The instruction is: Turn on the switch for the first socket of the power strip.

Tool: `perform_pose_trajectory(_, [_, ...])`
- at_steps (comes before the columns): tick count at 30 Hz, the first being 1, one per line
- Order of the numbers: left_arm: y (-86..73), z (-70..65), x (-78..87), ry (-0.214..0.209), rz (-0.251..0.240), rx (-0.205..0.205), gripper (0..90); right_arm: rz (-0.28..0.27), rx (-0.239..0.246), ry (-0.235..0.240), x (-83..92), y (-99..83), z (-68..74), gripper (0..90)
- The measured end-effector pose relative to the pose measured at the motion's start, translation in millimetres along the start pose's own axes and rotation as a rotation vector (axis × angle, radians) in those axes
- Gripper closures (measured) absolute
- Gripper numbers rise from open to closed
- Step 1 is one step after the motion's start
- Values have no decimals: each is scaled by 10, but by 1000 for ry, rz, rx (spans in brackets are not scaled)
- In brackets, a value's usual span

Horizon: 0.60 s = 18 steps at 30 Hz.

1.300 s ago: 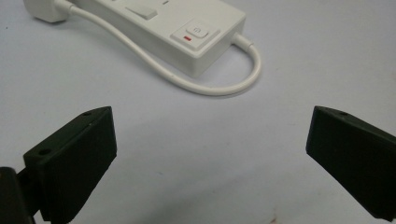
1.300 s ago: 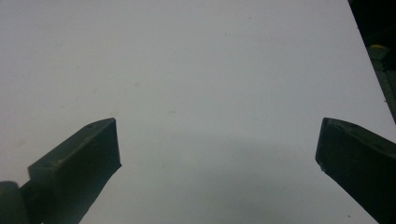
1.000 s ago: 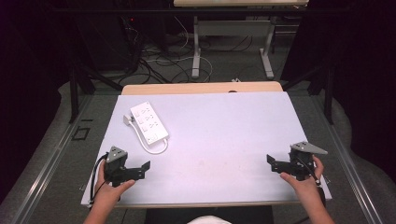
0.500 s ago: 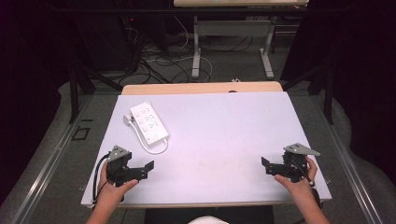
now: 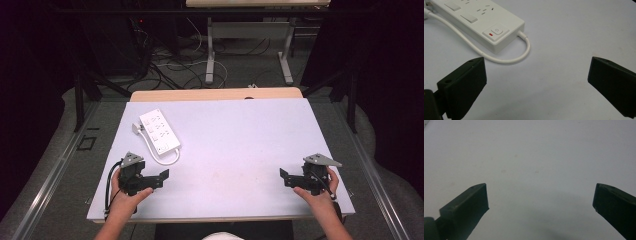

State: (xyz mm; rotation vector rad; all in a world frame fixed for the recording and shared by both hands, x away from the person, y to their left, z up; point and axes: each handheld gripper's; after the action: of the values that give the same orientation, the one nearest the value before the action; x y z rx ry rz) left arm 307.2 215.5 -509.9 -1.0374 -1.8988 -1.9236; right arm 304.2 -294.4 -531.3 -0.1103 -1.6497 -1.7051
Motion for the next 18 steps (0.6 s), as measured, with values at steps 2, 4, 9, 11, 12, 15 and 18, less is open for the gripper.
perform_pose_trajectory(2, [17, -2, -4, 5, 6, 4, 20, 4, 0, 4, 3, 1, -1, 0])
perform_pose_trajectory(4, [39, 3, -5, 8, 2, 8, 20, 5, 0, 4, 0, -2, 0, 0])
perform_pose_trajectory(9, [112, 33, 14, 16, -9, 16, 20, 10, 10, -1, -5, -5, 10, 0])
perform_pose_trajectory(11, [140, 40, 14, 21, -17, 35, 20, 10, 10, 2, -6, -6, 11, 0])
perform_pose_trajectory(12, [157, 47, 16, 22, -17, 43, 20, 10, 11, 2, -6, -6, 12, 0])
perform_pose_trajectory(15, [211, 74, 28, 22, -22, 61, 35, 10, 11, 2, -7, -7, 12, 0])
perform_pose_trajectory(18, [269, 98, 39, 23, -19, 73, 42, 10, 9, 2, -12, -7, 14, 0])
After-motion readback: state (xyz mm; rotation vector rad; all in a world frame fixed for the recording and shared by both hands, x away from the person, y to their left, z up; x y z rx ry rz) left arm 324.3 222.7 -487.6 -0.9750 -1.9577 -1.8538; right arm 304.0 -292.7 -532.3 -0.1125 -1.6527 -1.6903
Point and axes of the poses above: each handheld gripper's, and its own axes: x roughly backward along the jaws, y roughly out of its top, z roughly to its left, and after that the axes turned 10 degrees about y, right-handed
